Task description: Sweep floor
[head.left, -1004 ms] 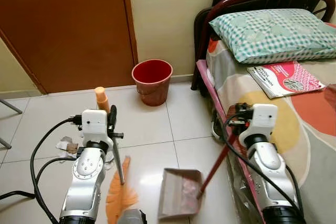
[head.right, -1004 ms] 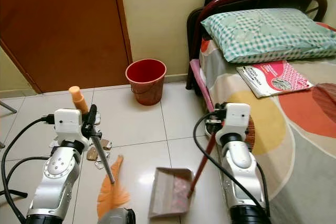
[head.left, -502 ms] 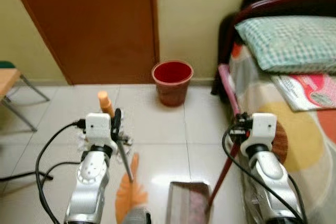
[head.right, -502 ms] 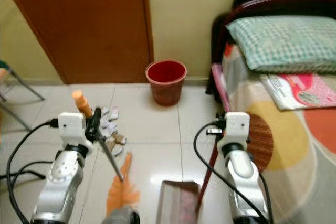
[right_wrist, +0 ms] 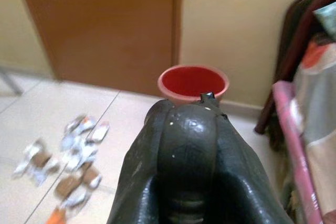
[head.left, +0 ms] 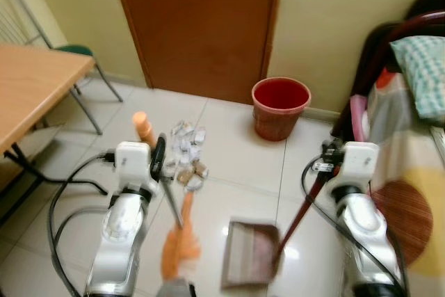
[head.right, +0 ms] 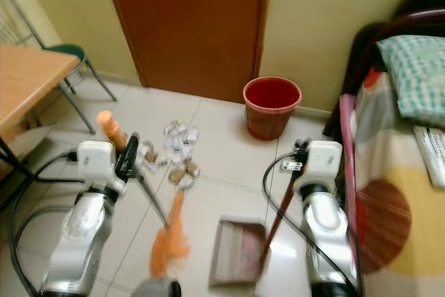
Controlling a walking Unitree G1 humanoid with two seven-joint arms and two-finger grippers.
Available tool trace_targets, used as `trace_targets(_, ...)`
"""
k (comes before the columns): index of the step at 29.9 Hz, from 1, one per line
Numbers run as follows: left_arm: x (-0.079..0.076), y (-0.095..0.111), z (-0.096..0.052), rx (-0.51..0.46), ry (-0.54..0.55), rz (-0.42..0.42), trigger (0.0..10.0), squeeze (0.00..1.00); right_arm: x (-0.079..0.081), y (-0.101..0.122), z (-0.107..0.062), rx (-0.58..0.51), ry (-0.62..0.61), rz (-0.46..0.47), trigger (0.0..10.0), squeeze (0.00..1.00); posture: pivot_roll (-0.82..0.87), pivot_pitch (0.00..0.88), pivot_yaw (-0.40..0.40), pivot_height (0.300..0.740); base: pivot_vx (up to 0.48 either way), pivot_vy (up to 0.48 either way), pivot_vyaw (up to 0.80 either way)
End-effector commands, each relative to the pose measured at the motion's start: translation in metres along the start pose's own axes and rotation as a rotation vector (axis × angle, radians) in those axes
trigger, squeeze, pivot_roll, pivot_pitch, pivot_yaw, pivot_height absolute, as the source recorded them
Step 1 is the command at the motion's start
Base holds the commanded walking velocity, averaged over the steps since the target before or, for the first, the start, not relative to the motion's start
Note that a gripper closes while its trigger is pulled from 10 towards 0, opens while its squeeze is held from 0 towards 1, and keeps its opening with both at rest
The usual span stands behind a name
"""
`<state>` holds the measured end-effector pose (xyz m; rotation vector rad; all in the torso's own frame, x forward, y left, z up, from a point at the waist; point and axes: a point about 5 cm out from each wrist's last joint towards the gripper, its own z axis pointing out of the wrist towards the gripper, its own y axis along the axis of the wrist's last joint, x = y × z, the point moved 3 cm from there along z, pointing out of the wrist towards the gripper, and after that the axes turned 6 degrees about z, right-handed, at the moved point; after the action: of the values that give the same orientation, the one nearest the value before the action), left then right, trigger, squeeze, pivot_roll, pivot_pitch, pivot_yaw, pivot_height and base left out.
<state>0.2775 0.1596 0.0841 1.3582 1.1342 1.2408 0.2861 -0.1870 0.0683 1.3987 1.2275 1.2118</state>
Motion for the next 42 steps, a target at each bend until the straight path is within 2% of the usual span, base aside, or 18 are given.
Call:
trace_targets(1, 0.0, -0.001, -0.007, 0.01, -0.009, 0.011, 10.0, 0.0, -0.012, -0.003, -0.009, 0.028, -0.012, -0.008, 10.0, 0.0, 0.0, 0.042, -0.029, 0.74, 0.0, 0.0, 0.0)
trace_targets(4, 0.0, -0.009, -0.016, 0.043, -0.012, 0.008, 10.0, 0.0, -0.016, -0.014, -0.023, 0.083, 0.023, 0.021, 10.0, 0.0, 0.0, 0.054, -0.041, 0.74, 0.0, 0.0, 0.0)
trace_targets(9, 0.001, -0.01, -0.017, 0.052, 0.003, -0.004, 10.0, 0.0, -0.023, -0.028, -0.037, 0.161, 0.059, 0.03, 10.0, 0.0, 0.0, 0.047, -0.047, 0.74, 0.0, 0.0, 0.0)
trace_targets(17, -0.002, -0.008, -0.013, 0.045, -0.006, -0.001, 10.0, 0.0, -0.023, -0.032, -0.048, 0.237, 0.165, 0.013, 10.0, 0.0, -0.01, 0.049, -0.042, 0.74, 0.0, 0.0, 0.0)
trace_targets(26, 0.004, -0.007, -0.016, 0.054, 0.01, 0.03, 10.0, 0.0, -0.042, -0.033, -0.079, 0.376, 0.235, 0.022, 10.0, 0.0, -0.01, 0.074, -0.041, 0.74, 0.0, 0.0, 0.0)
trace_targets(27, 0.004, -0.007, -0.016, 0.054, 0.008, 0.031, 10.0, 0.0, -0.043, -0.032, -0.08, 0.38, 0.235, 0.026, 10.0, 0.0, -0.01, 0.077, -0.039, 0.74, 0.0, 0.0, 0.0)
trace_targets(31, 0.007, -0.002, -0.014, 0.032, 0.04, 0.06, 10.0, 0.0, -0.04, -0.019, -0.056, 0.282, 0.17, 0.054, 10.0, 0.0, -0.01, 0.081, -0.036, 0.74, 0.0, 0.0, 0.0)
trace_targets(32, 0.007, -0.002, -0.014, 0.032, 0.04, 0.06, 10.0, 0.0, -0.04, -0.019, -0.056, 0.282, 0.17, 0.054, 10.0, 0.0, -0.01, 0.081, -0.036, 0.74, 0.0, 0.0, 0.0)
trace_targets(33, 0.012, 0.006, -0.008, 0.006, 0.077, 0.073, 10.0, 0.0, -0.026, -0.006, -0.039, 0.206, 0.188, 0.047, 0.0, 0.0, -0.01, 0.096, 0.001, 0.74, 0.0, 0.0, 0.0)
trace_targets(34, 0.012, 0.006, -0.008, 0.006, 0.077, 0.073, 10.0, 0.0, -0.026, -0.006, -0.039, 0.206, 0.188, 0.047, 0.0, 0.0, -0.01, 0.096, 0.001, 0.74, 0.0, 0.0, 0.0)
trace_targets(36, 0.013, 0.022, 0.0, -0.04, 0.08, 0.072, 10.0, 0.0, -0.01, 0.011, -0.022, 0.121, 0.197, 0.046, 0.0, 0.0, -0.01, 0.114, -0.002, 0.74, 0.0, 0.0, 0.0)
trace_targets(37, 0.012, 0.028, 0.002, -0.059, 0.073, 0.075, 10.0, 0.0, -0.007, 0.015, -0.017, 0.1, 0.187, 0.055, 3.5, 0.0, -0.01, 0.116, -0.004, 0.74, 0.0, 0.0, 0.0)
trace_targets(38, 0.012, 0.028, 0.002, -0.059, 0.073, 0.075, 10.0, 0.0, -0.007, 0.015, -0.017, 0.1, 0.187, 0.055, 3.5, 0.0, -0.01, 0.116, -0.004, 0.74, 0.0, 0.0, 0.0)
trace_targets(39, 0.01, 0.034, 0.004, -0.083, 0.071, 0.089, 10.0, 0.0, -0.001, 0.022, -0.01, 0.065, 0.168, 0.053, 10.0, 0.0, -0.01, 0.113, -0.006, 0.74, 0.0, 0.0, 0.0)
trace_targets(42, 0.001, 0.03, -0.001, -0.084, 0.052, 0.102, 10.0, 0.0, 0.002, 0.032, -0.003, -0.003, 0.101, 0.018, 10.0, 0.0, -0.02, 0.113, -0.009, 0.74, 0.0, 0.0, 0.0)
